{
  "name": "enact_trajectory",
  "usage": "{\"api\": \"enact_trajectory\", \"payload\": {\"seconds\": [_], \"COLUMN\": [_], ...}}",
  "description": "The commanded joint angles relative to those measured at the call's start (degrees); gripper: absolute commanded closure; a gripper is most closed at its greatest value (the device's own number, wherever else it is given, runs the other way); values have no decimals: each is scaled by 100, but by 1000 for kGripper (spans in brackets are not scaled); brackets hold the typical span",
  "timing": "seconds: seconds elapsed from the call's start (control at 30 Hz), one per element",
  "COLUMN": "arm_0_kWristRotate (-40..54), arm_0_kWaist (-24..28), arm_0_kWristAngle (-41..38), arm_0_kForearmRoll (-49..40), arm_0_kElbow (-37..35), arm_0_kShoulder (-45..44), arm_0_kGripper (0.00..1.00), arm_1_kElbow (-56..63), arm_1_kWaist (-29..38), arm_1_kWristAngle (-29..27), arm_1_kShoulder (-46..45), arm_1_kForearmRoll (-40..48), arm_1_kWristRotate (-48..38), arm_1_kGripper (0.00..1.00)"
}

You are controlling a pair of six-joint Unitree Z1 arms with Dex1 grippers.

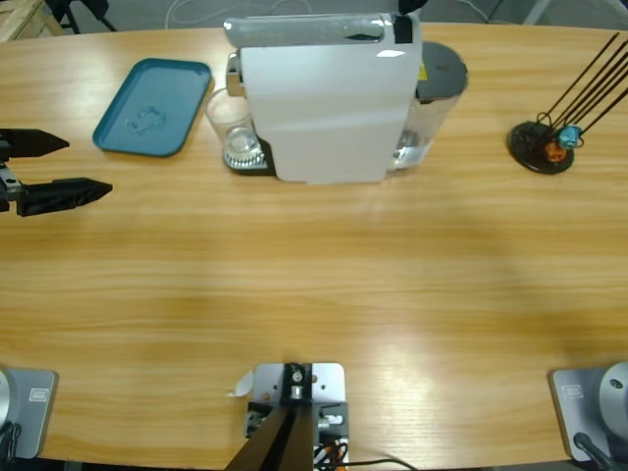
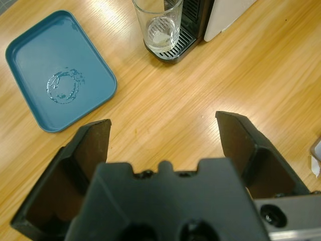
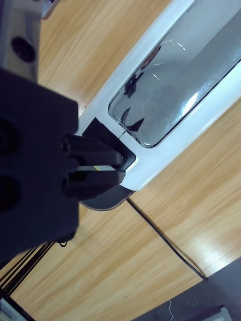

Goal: Pour coffee

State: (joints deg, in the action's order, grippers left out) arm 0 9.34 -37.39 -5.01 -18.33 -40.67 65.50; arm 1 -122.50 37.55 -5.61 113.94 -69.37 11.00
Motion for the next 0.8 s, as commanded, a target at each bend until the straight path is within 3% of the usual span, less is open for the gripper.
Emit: {"api": "enact_trajectory", "payload": {"seconds": [0.03,0.2,0.43,0.57,0.63,0.67,0.73,0.8], "arm_0_kWristRotate": [-90,-90,-90,-90,-90,-90,-90,-90], "arm_0_kWaist": [-58,-58,-58,-58,-58,-58,-58,-58], "arm_0_kWristAngle": [88,97,97,106,106,106,106,106], "arm_0_kForearmRoll": [-4,-13,-13,-13,-13,-13,-15,-22], "arm_0_kElbow": [156,147,138,138,133,129,122,120], "arm_0_kShoulder": [183,185,185,172,177,174,174,165], "arm_0_kGripper": [87,87,87,51,38,36,36,36], "arm_1_kElbow": [228,-130,-1380,-1227,-990,-891,-821,-763], "arm_1_kWaist": [19,24,-37,-37,-37,-37,-37,-37], "arm_1_kWristAngle": [-10,-232,-509,53,389,498,577,584], "arm_1_kShoulder": [207,88,24,-166,-253,-299,-338,-378], "arm_1_kForearmRoll": [-5,-87,-893,-912,-896,-889,-893,-894], "arm_1_kWristRotate": [-18,-28,25,-18,-19,-19,-19,-19], "arm_1_kGripper": [1000,1000,1000,1000,522,449,208,133]}}
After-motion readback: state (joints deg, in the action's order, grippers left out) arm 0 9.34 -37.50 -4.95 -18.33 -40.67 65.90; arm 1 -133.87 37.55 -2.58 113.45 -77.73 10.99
